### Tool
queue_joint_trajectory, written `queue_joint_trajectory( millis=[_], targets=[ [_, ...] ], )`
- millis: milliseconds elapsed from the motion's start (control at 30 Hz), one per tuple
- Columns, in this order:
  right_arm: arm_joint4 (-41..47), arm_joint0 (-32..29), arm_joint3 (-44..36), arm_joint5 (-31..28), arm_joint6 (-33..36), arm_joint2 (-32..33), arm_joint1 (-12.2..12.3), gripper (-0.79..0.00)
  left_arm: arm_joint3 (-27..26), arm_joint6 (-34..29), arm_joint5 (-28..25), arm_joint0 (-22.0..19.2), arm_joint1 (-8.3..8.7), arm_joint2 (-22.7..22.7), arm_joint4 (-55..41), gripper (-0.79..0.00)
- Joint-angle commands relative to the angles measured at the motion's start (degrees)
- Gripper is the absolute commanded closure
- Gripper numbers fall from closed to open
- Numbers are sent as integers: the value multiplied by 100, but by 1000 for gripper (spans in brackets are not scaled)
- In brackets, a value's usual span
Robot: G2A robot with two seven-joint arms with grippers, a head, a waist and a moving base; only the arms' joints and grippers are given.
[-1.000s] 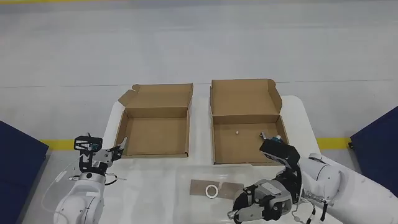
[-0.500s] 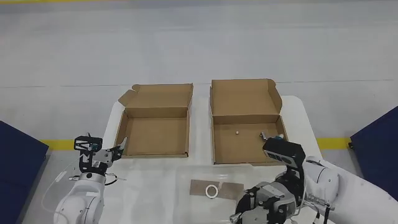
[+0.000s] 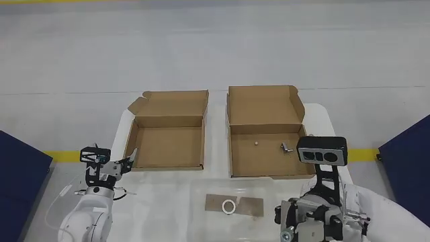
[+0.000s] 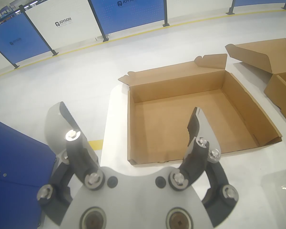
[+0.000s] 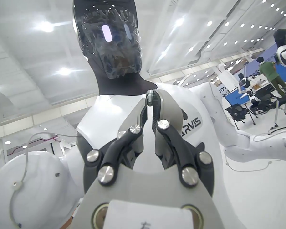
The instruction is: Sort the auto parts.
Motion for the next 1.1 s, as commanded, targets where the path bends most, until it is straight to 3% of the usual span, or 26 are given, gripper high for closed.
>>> queue_joint_trajectory(
  millis=[0, 333, 500, 833, 1067],
  targets=[
    [155, -55, 40, 194, 194, 114, -54, 0, 0, 0, 0, 0, 0, 0, 0, -785],
    [189, -137, -8, 395, 52, 176, -94, 0, 0, 0, 0, 0, 0, 0, 0, -785],
    [614, -203, -28, 645, -279, 229, -244, 0, 0, 0, 0, 0, 0, 0, 0, -785],
    [1538, -209, 242, 1010, -42, 258, -577, 0, 0, 0, 0, 0, 0, 0, 0, -785],
    [1540, -218, 272, 1047, -57, 268, -593, 0, 0, 0, 0, 0, 0, 0, 0, -785]
  ],
)
